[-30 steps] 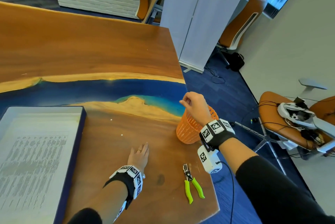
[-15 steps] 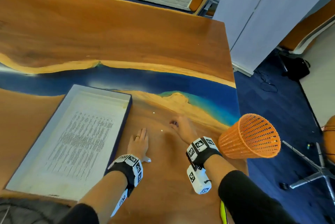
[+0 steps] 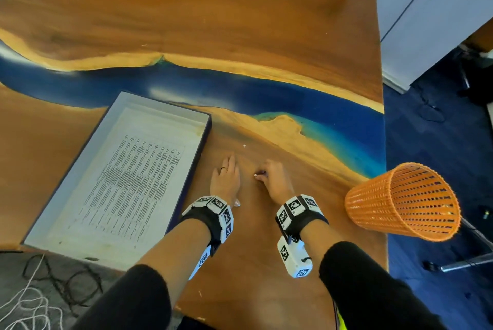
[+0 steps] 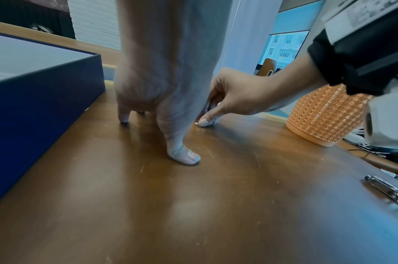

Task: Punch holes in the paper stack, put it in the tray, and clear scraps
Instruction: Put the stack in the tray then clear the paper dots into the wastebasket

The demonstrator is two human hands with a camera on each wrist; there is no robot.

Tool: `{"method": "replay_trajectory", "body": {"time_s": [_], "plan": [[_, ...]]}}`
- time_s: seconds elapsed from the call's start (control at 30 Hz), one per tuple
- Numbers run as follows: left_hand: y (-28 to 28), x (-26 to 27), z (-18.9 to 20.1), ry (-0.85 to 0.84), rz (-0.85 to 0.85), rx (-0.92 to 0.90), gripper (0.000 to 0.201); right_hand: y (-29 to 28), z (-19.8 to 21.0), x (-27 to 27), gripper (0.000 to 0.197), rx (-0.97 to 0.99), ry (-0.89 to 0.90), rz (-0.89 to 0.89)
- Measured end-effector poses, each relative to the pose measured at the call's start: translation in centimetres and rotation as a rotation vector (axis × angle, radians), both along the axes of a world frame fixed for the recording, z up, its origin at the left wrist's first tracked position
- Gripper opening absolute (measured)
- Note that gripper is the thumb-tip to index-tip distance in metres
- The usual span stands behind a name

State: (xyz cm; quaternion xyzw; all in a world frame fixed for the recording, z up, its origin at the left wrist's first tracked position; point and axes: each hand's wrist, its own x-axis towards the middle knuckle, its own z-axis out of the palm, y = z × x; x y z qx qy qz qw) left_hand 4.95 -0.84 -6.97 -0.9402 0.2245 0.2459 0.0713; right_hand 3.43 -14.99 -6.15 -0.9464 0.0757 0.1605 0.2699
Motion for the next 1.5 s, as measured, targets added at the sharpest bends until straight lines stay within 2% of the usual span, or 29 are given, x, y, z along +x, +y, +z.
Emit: {"method": "replay_trajectory", "body": {"time_s": [0.23,0.67,0.73,0.87,0.97,1.07,1.3,1.5], "plan": [[-0.2,0.3,-0.3,-0.001,0.000,0.020,0.119,0.2,-0.2,0.2,0.014,-0.042,-0.026,0.034],[0.7,1.1,-0.6,-0.024,-0.048,-0.065,0.117,0.9,-1.9,0.0,0.014,-0.114,-0.031,0.108],[1.0,1.8,-0.8,-0.045,-0.059,-0.111,0.106,0.9,-2.2,0.1,0.015,-0.082,-0.026,0.066],[1.0,3.5,-1.3,-0.137,0.000,-0.240,0.067,0.4,-1.9,0.0,0.015,0.076,-0.027,-0.088],[0.2,5.0,-1.4,-0.156,0.083,-0.332,0.052,-0.1,-1.5,0.3,0.009,0.168,-0.024,-0.161],[-0.8,6.6,-1.3,-0.160,0.161,-0.405,0.043,-0.3,-1.5,0.5,0.010,0.217,-0.020,-0.198],[-2.4,8.5,-1.4,-0.197,0.249,-0.471,0.021,-0.7,-2.0,0.2,0.009,0.215,-0.057,-0.161],[-3.1,8.9,-1.3,-0.199,0.263,-0.477,0.016,-0.8,-2.5,0.3,0.015,0.233,-0.059,-0.155]]}}
